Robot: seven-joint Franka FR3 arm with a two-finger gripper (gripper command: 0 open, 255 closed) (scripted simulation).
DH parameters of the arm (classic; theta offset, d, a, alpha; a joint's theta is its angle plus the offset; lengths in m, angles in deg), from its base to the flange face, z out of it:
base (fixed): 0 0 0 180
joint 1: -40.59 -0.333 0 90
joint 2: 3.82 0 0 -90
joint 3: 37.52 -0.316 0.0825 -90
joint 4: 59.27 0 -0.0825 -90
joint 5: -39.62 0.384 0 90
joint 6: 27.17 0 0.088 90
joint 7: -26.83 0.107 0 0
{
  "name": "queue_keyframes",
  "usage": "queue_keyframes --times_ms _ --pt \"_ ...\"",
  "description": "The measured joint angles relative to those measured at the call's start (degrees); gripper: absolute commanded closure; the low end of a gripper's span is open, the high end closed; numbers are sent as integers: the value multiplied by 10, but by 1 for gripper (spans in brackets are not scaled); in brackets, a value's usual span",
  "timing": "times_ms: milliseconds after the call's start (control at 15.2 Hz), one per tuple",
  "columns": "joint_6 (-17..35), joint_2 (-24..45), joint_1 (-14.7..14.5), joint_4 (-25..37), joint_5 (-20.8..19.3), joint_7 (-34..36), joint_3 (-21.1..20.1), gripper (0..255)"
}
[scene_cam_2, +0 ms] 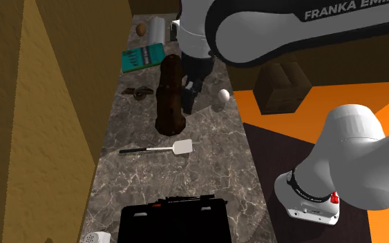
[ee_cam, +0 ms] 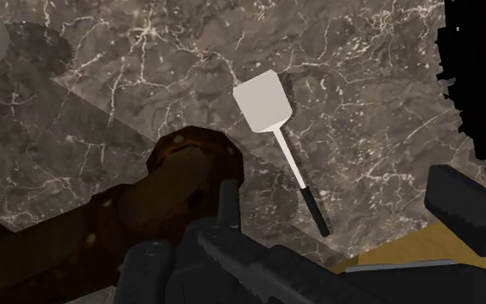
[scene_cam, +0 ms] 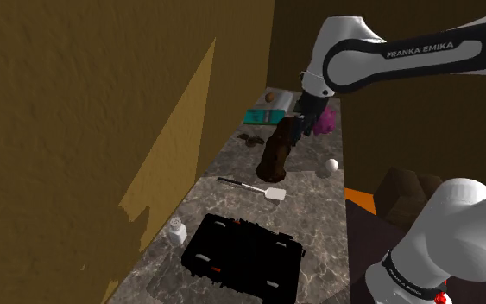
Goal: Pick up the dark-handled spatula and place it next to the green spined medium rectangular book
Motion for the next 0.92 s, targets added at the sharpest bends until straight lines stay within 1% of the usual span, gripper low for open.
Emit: queue_keyframes --times_ms 396,726,924 --pt "114 111 -21 -7 5 -58 8 0" --pt "195 217 -40 16 17 -102 7 0" --pt "236 286 -47 43 26 -133 5 0"
